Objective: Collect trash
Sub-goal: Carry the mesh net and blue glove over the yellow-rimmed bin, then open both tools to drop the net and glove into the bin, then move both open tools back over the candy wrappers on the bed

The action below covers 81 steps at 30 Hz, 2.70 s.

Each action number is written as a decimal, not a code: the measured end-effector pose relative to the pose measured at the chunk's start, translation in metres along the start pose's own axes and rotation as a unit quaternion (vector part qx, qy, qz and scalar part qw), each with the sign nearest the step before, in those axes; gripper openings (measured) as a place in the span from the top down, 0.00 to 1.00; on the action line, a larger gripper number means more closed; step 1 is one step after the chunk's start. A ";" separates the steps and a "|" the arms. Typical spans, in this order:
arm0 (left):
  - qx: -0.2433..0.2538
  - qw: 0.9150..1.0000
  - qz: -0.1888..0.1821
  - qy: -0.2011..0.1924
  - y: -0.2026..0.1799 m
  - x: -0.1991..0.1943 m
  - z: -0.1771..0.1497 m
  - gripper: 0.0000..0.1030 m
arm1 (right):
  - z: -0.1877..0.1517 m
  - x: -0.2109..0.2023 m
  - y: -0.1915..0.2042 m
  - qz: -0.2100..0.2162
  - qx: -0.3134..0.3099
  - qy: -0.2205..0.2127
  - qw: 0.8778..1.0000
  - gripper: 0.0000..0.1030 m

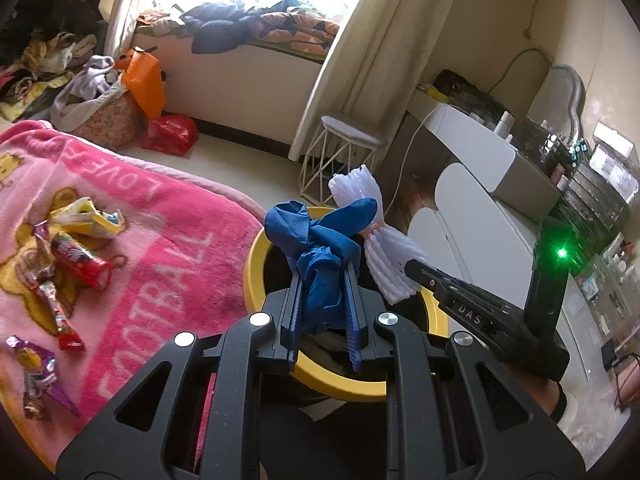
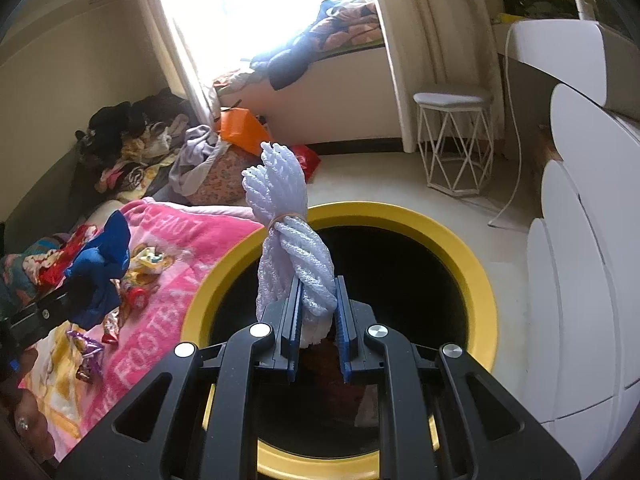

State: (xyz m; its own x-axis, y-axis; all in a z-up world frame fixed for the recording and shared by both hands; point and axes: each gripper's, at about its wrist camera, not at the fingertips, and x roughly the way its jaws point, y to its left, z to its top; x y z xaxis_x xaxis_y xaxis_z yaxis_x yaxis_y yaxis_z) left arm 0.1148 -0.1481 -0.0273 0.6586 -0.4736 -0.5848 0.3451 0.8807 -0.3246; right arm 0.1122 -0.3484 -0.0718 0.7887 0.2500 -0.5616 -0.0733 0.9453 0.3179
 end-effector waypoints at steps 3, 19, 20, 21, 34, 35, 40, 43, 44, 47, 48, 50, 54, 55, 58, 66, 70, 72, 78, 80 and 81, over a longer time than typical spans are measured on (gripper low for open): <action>0.004 1.000 -0.003 0.005 -0.004 0.006 -0.002 0.87 | 0.000 0.001 -0.007 -0.005 0.007 0.002 1.000 0.86; 0.019 0.999 -0.010 0.035 -0.016 0.041 -0.007 0.87 | -0.005 0.006 -0.027 -0.032 0.025 0.019 0.999 0.86; 0.018 0.999 -0.010 0.037 -0.016 0.043 -0.008 0.87 | -0.005 0.006 -0.027 -0.033 0.025 0.020 0.999 0.86; 0.018 0.999 -0.009 0.039 -0.016 0.045 -0.008 0.87 | -0.006 0.006 -0.027 -0.033 0.025 0.021 0.999 0.86; 0.011 0.999 -0.009 0.044 -0.015 0.063 -0.004 0.47 | -0.006 0.004 -0.031 -0.035 0.038 0.008 0.999 0.59; 0.008 0.999 -0.011 0.042 -0.014 0.063 -0.003 0.43 | -0.006 0.003 -0.032 -0.036 0.040 0.005 0.999 0.55; 0.000 0.999 -0.006 0.032 -0.010 0.055 -0.002 0.14 | -0.005 0.000 -0.035 -0.040 0.050 -0.004 0.998 0.39; -0.004 1.000 0.003 0.026 -0.007 0.048 -0.003 0.11 | -0.005 -0.003 -0.033 -0.041 0.052 -0.009 0.998 0.33; -0.005 1.000 0.006 0.024 -0.005 0.046 -0.003 0.11 | -0.005 -0.003 -0.033 -0.042 0.051 -0.009 0.998 0.32; -0.010 1.000 0.015 0.017 0.000 0.037 -0.003 0.11 | -0.004 -0.004 -0.031 -0.039 0.047 -0.009 0.998 0.29; -0.010 1.000 0.019 0.015 0.001 0.035 -0.004 0.11 | -0.004 -0.004 -0.030 -0.038 0.046 -0.009 0.998 0.29; -0.008 0.999 0.034 0.010 0.003 0.030 -0.003 0.11 | -0.002 -0.005 -0.026 -0.036 0.040 -0.010 0.998 0.28; -0.007 0.999 0.050 -0.002 0.008 0.019 -0.001 0.10 | 0.000 -0.006 -0.017 -0.032 0.031 -0.011 0.999 0.28; -0.006 0.998 0.054 -0.006 0.010 0.016 -0.001 0.10 | 0.000 -0.006 -0.014 -0.029 0.027 -0.011 0.999 0.28; -0.007 0.998 0.066 -0.019 0.016 0.005 0.001 0.10 | 0.000 -0.007 -0.004 -0.022 0.014 -0.013 1.000 0.28; -0.020 0.995 0.085 -0.046 0.035 -0.019 0.007 0.10 | 0.002 -0.006 0.027 0.001 -0.018 -0.011 1.000 0.27; -0.030 0.994 0.093 -0.056 0.045 -0.029 0.009 0.10 | 0.002 -0.004 0.043 0.011 -0.034 -0.009 0.999 0.27; -0.033 0.993 0.097 -0.061 0.049 -0.033 0.009 0.11 | 0.001 -0.004 0.047 0.015 -0.039 -0.007 0.999 0.26; -0.044 0.990 0.109 -0.074 0.063 -0.044 0.010 0.11 | 0.000 -0.002 0.069 0.026 -0.062 -0.006 0.998 0.23; -0.049 0.989 0.113 -0.078 0.068 -0.048 0.010 0.11 | 0.000 -0.002 0.075 0.029 -0.068 -0.005 0.997 0.23; -0.052 0.989 0.115 -0.080 0.071 -0.050 0.010 0.11 | 0.000 -0.001 0.078 0.031 -0.072 -0.005 0.997 0.23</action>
State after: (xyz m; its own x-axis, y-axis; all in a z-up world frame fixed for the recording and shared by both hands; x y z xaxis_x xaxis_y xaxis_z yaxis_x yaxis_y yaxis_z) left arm 0.1128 -0.0619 -0.0136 0.8118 -0.2451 -0.5299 0.1085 0.9552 -0.2755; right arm 0.1057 -0.2747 -0.0458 0.7858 0.3080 -0.5364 -0.2092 0.9485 0.2380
